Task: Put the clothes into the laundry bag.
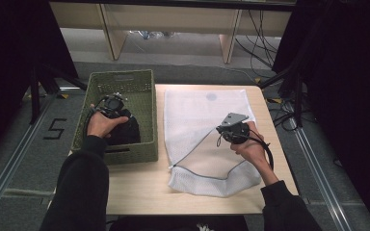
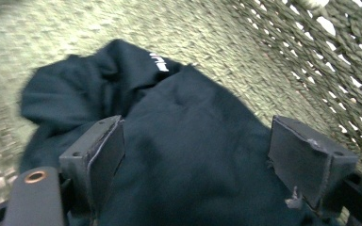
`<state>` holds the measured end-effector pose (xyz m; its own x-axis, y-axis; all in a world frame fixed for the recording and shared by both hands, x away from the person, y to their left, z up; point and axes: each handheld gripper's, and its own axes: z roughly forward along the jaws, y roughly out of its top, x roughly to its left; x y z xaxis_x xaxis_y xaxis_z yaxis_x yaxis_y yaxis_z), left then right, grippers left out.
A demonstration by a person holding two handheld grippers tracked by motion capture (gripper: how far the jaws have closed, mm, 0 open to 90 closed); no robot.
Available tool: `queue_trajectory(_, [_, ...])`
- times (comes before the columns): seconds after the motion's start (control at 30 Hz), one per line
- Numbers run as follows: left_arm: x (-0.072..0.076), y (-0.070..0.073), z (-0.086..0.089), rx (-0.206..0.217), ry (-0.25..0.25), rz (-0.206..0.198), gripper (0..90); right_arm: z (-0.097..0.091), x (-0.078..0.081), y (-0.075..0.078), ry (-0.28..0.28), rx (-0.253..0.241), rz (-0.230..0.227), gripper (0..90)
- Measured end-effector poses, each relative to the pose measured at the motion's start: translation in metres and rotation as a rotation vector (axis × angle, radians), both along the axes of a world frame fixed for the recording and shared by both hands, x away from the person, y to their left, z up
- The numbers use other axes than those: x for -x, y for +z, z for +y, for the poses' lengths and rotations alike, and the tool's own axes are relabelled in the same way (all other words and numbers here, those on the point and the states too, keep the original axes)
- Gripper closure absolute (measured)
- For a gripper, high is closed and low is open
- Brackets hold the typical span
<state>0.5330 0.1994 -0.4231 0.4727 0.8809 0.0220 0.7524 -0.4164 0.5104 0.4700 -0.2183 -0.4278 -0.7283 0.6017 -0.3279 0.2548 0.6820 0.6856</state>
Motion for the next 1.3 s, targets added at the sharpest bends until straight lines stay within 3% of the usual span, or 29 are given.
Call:
queue_trajectory(0.13, [-0.006, -0.007, -0.005, 0.002, 0.005, 0.008, 19.2, 0.001, 0.001, -0.002, -0.021, -0.001, 0.021, 90.0])
queue_trajectory(0.2, [-0.01, -0.019, -0.004, -0.038, 0.0, 0.054, 19.0, 0.002, 0.001, -0.002, -0.006, 0.008, 0.019, 90.0])
queue_trajectory(0.27, [-0.011, -0.023, 0.0, -0.043, 0.004, 0.064, 19.0, 0.002, 0.001, -0.002, -0.003, 0.01, 0.021, 90.0])
queue_trajectory(0.3, [-0.009, -0.026, 0.003, -0.064, 0.038, 0.064, 16.8, 0.002, 0.0, -0.004, -0.003, 0.009, 0.022, 90.0])
queue_trajectory(0.5, [-0.01, -0.031, 0.009, -0.099, 0.05, 0.053, 15.2, 0.003, 0.0, -0.007, -0.005, 0.014, 0.03, 90.0])
queue_trajectory(0.57, [-0.011, -0.035, 0.008, -0.117, 0.043, 0.077, 14.9, 0.003, 0.0, -0.006, -0.001, 0.014, 0.027, 90.0])
queue_trajectory(0.7, [-0.014, -0.043, 0.006, -0.102, 0.035, 0.077, 10.8, 0.004, 0.002, -0.006, -0.006, 0.01, 0.027, 89.9])
queue_trajectory(0.77, [-0.015, -0.046, 0.006, -0.088, 0.012, 0.103, 7.5, 0.004, 0.0, -0.005, 0.002, 0.01, 0.021, 89.9])
queue_trajectory(0.83, [-0.015, -0.05, 0.006, -0.081, 0.02, 0.113, 3.5, 0.004, 0.002, -0.006, -0.007, 0.005, 0.032, 89.9])
queue_trajectory(0.97, [-0.012, -0.064, 0.006, -0.067, 0.036, 0.065, 0.0, 0.004, 0.0, -0.006, 0.002, 0.008, 0.023, 89.7])
queue_trajectory(1.03, [-0.01, -0.065, 0.006, -0.051, 0.046, 0.064, 0.0, 0.004, 0.002, -0.006, 0.0, 0.008, 0.028, 89.5])
queue_trajectory(1.1, [-0.01, -0.064, 0.005, -0.063, 0.043, 0.07, 0.0, 0.005, 0.002, -0.006, -0.007, 0.002, 0.032, 89.4])
queue_trajectory(1.17, [-0.01, -0.061, 0.003, -0.103, 0.013, 0.054, 11.8, 0.005, 0.001, -0.005, 0.006, 0.009, 0.018, 89.4])
queue_trajectory(1.23, [-0.009, -0.058, 0.003, -0.105, -0.003, 0.041, 23.5, 0.006, 0.004, -0.005, -0.001, 0.0, 0.025, 89.4])
queue_trajectory(1.3, [-0.008, -0.056, 0.004, -0.101, -0.001, 0.042, 26.8, 0.006, 0.003, -0.005, 0.006, 0.001, 0.024, 89.4])
